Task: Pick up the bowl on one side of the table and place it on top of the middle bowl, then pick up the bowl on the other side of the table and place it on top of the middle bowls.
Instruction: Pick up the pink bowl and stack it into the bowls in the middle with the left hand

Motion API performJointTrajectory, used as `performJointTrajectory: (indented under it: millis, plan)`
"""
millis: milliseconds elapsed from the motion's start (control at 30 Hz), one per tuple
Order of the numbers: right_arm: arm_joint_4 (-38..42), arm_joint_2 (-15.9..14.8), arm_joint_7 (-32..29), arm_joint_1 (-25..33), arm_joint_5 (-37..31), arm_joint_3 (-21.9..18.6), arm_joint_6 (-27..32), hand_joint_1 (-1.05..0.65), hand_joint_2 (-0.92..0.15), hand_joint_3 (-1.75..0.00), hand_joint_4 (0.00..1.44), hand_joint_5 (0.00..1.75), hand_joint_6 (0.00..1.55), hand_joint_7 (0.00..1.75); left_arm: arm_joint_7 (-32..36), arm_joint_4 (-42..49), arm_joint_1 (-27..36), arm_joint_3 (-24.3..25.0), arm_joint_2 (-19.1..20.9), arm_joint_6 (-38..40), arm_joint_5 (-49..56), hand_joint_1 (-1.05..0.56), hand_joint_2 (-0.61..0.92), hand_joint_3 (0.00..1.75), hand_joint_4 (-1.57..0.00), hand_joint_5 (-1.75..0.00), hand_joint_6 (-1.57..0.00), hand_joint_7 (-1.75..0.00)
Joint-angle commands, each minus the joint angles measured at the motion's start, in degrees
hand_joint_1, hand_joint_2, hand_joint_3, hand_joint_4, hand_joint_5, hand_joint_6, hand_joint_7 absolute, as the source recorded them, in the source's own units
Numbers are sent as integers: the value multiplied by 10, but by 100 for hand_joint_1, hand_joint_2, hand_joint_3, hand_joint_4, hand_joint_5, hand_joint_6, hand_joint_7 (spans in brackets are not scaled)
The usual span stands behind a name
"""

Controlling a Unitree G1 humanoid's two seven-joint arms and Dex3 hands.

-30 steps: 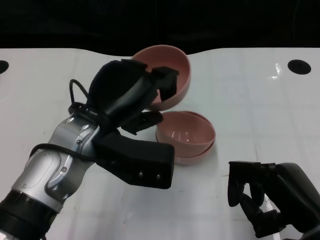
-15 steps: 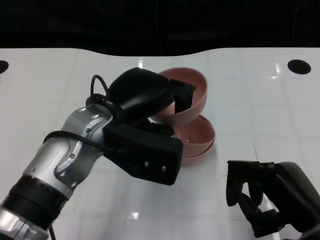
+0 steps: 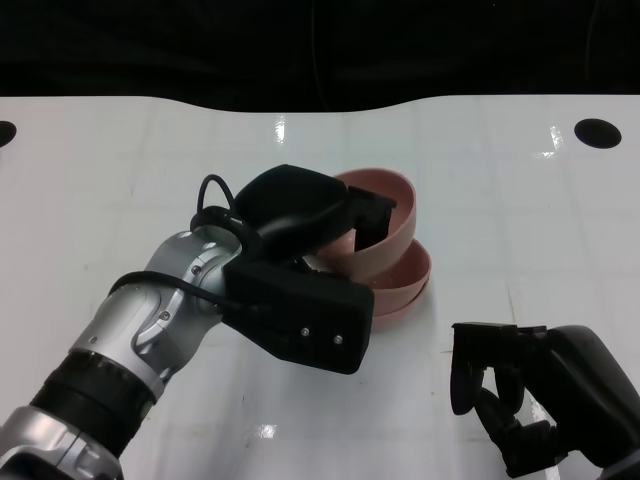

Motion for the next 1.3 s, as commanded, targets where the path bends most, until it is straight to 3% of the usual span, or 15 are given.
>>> performJointTrajectory:
  millis: [33, 67, 133, 167, 200, 233, 267, 300, 400, 700, 900, 1300]
  plan:
    - [-6, -7, 2, 4, 5, -4, 1, -6, -17, -160, 96, 175, 81, 161, 20, 29, -12, -3, -2, -10, 0, -21, 47, 110, -91, -175, -72, -163]
    - [-9, -6, 5, 6, 5, -4, 6, -6, -17, -160, 96, 175, 81, 161, 27, 40, -11, -5, -4, -13, 2, -21, 48, 110, -91, -175, -72, -162]
    - [-15, -5, 8, 10, 4, -4, 12, -7, -17, -160, 95, 175, 80, 161, 39, 51, -7, -5, -8, -15, 2, -22, 56, 91, -81, -166, -76, -127]
    - [-17, -5, 8, 11, 4, -3, 14, -7, -17, -160, 95, 175, 80, 160, 43, 58, -6, -8, -9, -13, 7, -23, 59, 85, -79, -163, -78, -119]
    - [-18, -5, 9, 12, 4, -3, 14, -7, -17, -160, 95, 175, 81, 160, 45, 60, -8, -14, -7, -9, 16, -27, 70, 62, -65, -121, -70, -84]
    - [-19, -6, 9, 12, 4, -3, 14, -7, -17, -160, 95, 175, 81, 160, 47, 62, -9, -18, -5, -7, 24, -29, 80, 43, -61, -96, -69, -59]
    - [-19, -6, 9, 12, 4, -3, 13, -7, -17, -160, 95, 175, 81, 160, 53, 62, -11, -27, -2, -2, 39, -31, 86, 31, -59, -83, -70, -44]
    - [-19, -6, 9, 12, 4, -3, 13, -6, -17, -160, 95, 175, 81, 160, 61, 62, -12, -35, 0, 1, 53, -36, 90, 23, -49, -58, -60, -23]
    - [-19, -7, 9, 12, 4, -3, 12, -5, -17, -159, 94, 175, 81, 160, 76, 57, -11, -48, 5, 9, 81, -49, 92, 20, -33, -36, -42, -4]
    - [-12, -8, 8, 8, 2, -3, 10, -7, -16, -159, 94, 175, 81, 157, 89, 18, -1, -57, 12, 23, 105, -74, 92, 29, -1, -21, -17, 0]
    - [-11, -9, 8, 7, 2, -3, 8, -8, -17, -160, 94, 175, 82, 157, 62, -33, 11, -55, 27, 38, 103, -82, 92, 40, 0, -2, -3, 0]
    - [-9, -9, 11, 6, 7, -4, 7, -7, -17, -159, 95, 175, 82, 157, 26, -178, 101, -4, 77, 51, 61, -82, 92, 36, -6, -3, -7, -3]
